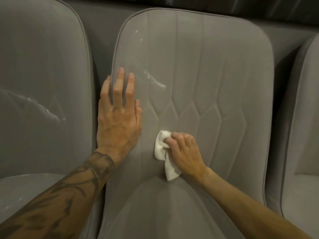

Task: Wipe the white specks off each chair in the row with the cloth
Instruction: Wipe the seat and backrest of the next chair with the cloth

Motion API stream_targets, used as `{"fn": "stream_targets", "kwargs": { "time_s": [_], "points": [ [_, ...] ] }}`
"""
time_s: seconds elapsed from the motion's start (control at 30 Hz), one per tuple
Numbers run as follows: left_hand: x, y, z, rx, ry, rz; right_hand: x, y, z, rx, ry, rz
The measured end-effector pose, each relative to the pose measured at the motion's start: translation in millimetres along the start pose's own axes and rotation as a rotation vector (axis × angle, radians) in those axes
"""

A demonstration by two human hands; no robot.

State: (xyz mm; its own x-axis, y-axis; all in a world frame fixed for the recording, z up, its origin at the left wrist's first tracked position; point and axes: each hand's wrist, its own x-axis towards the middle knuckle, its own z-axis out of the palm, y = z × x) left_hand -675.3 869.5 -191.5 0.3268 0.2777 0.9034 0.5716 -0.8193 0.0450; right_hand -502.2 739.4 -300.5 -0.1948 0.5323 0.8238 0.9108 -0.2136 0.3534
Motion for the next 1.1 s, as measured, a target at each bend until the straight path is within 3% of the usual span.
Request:
{"fn": "stream_targets", "kwargs": {
  "time_s": [0.1, 0.23, 0.33, 0.53, 0.6, 0.77, 0.83, 0.97, 1.1],
  "points": [
    [0, 0, 0, 0.002, -0.002, -0.004, 22, 21, -11, -0.005, 0.003, -0.028],
    [1, 0, -1, -0.009, -0.01, 0.002, 144, 69, -32, -0.089, 0.271, 0.276],
    [2, -1, -1, -0.011, -0.013, -0.003, 188, 68, -33, -0.089, 0.354, 0.427],
    [1, -1, 0, -0.029, -0.013, -0.002, 101, 27, -24, 0.02, 0.077, 0.031],
    [1, 0, 0, -0.034, -0.008, -0.005, 139, 48, -29, -0.04, 0.145, 0.071],
    [1, -2, 1, -0.031, -0.001, 0.0, 243, 74, -42, -0.125, 0.357, 0.389],
    [1, -2, 1, -0.028, 0.008, 0.003, 218, 56, -31, -0.081, 0.337, 0.355],
    [1, -2, 1, -0.028, 0.0, 0.001, 163, 44, -29, -0.012, 0.144, 0.111],
    [1, -1, 1, -0.038, 0.003, -0.006, 238, 76, -44, -0.122, 0.297, 0.199]
  ]
}}
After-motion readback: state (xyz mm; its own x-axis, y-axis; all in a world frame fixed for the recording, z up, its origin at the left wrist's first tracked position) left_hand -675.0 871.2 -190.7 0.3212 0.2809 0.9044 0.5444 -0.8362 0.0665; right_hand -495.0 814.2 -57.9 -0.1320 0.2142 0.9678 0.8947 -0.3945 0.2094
